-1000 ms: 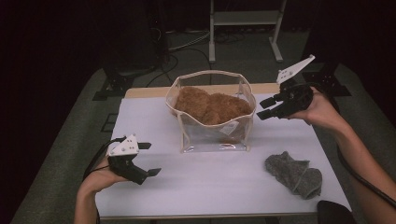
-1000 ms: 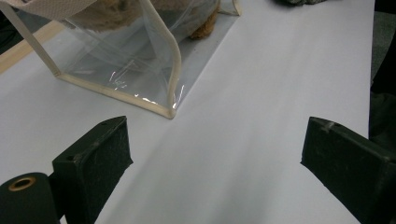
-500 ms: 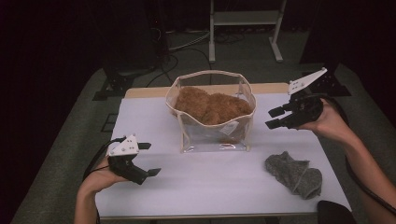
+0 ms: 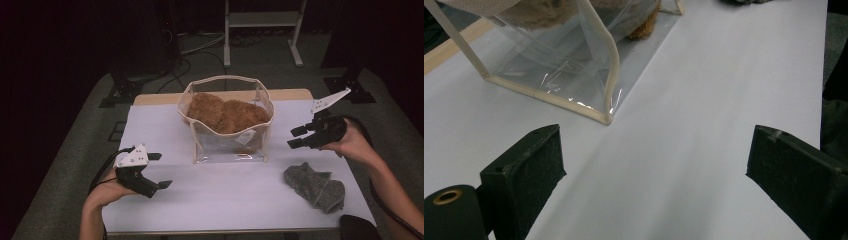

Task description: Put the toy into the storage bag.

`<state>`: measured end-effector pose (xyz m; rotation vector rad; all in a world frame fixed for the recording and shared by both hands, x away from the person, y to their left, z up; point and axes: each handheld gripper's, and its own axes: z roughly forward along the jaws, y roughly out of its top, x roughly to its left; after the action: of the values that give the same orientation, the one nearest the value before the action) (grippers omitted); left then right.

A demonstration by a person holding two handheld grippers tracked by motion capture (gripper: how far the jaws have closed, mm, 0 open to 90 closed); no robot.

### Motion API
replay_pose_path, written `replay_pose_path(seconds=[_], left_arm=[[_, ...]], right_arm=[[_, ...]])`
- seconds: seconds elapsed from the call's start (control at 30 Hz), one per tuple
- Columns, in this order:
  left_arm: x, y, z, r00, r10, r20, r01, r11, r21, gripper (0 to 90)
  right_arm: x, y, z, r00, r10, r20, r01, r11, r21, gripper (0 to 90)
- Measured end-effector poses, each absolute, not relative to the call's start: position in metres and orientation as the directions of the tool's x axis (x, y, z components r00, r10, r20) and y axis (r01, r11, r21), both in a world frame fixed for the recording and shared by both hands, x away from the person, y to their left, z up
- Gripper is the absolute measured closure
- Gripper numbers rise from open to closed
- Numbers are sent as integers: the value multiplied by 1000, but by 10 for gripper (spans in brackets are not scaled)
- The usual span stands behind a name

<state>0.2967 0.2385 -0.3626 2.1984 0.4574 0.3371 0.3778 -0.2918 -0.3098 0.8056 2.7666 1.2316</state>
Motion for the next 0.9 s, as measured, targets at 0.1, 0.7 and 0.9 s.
replay_pose_path(seconds=[0.1,0.7,0.9], left_arm=[[296,239,-362,898,432,83,207,-581,787,73],[297,238,-363,898,433,80,210,-581,787,72],[297,237,-364,898,434,77,213,-580,787,72]], right_arm=[[377,-294,-318,-862,463,206,463,557,690,415],[367,-312,-357,-833,488,263,520,523,676,393],[362,-317,-368,-821,496,281,538,510,671,385]])
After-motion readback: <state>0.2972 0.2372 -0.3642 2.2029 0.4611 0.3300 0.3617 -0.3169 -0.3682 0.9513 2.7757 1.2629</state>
